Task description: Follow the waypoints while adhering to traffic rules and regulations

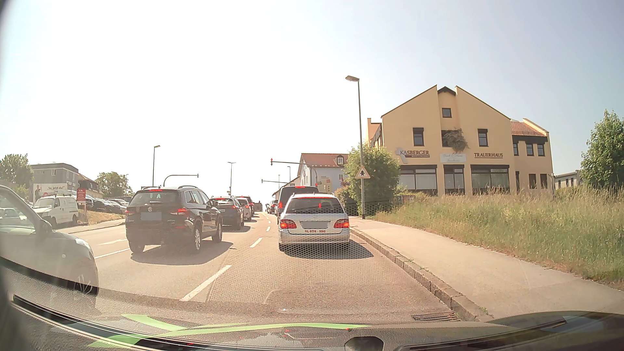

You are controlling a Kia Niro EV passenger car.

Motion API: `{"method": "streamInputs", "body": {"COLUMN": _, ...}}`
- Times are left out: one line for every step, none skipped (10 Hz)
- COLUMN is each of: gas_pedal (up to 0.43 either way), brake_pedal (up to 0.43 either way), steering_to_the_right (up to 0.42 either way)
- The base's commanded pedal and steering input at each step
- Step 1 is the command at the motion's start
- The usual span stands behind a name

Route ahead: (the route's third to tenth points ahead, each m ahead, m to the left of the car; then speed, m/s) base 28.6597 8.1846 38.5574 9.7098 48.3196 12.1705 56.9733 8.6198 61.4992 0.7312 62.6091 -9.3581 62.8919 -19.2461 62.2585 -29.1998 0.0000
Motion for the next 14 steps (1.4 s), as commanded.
{"method": "streamInputs", "body": {"gas_pedal": 0.000, "brake_pedal": 0.262, "steering_to_the_right": -0.024}}
{"method": "streamInputs", "body": {"gas_pedal": 0.000, "brake_pedal": 0.262, "steering_to_the_right": -0.024}}
{"method": "streamInputs", "body": {"gas_pedal": 0.000, "brake_pedal": 0.262, "steering_to_the_right": -0.025}}
{"method": "streamInputs", "body": {"gas_pedal": 0.000, "brake_pedal": 0.262, "steering_to_the_right": -0.025}}
{"method": "streamInputs", "body": {"gas_pedal": 0.000, "brake_pedal": 0.262, "steering_to_the_right": -0.024}}
{"method": "streamInputs", "body": {"gas_pedal": 0.000, "brake_pedal": 0.262, "steering_to_the_right": -0.025}}
{"method": "streamInputs", "body": {"gas_pedal": 0.000, "brake_pedal": 0.268, "steering_to_the_right": -0.024}}
{"method": "streamInputs", "body": {"gas_pedal": 0.000, "brake_pedal": 0.262, "steering_to_the_right": -0.024}}
{"method": "streamInputs", "body": {"gas_pedal": 0.000, "brake_pedal": 0.262, "steering_to_the_right": -0.024}}
{"method": "streamInputs", "body": {"gas_pedal": 0.000, "brake_pedal": 0.262, "steering_to_the_right": -0.025}}
{"method": "streamInputs", "body": {"gas_pedal": 0.000, "brake_pedal": 0.262, "steering_to_the_right": -0.024}}
{"method": "streamInputs", "body": {"gas_pedal": 0.000, "brake_pedal": 0.262, "steering_to_the_right": -0.024}}
{"method": "streamInputs", "body": {"gas_pedal": 0.000, "brake_pedal": 0.262, "steering_to_the_right": -0.024}}
{"method": "streamInputs", "body": {"gas_pedal": 0.000, "brake_pedal": 0.262, "steering_to_the_right": -0.024}}
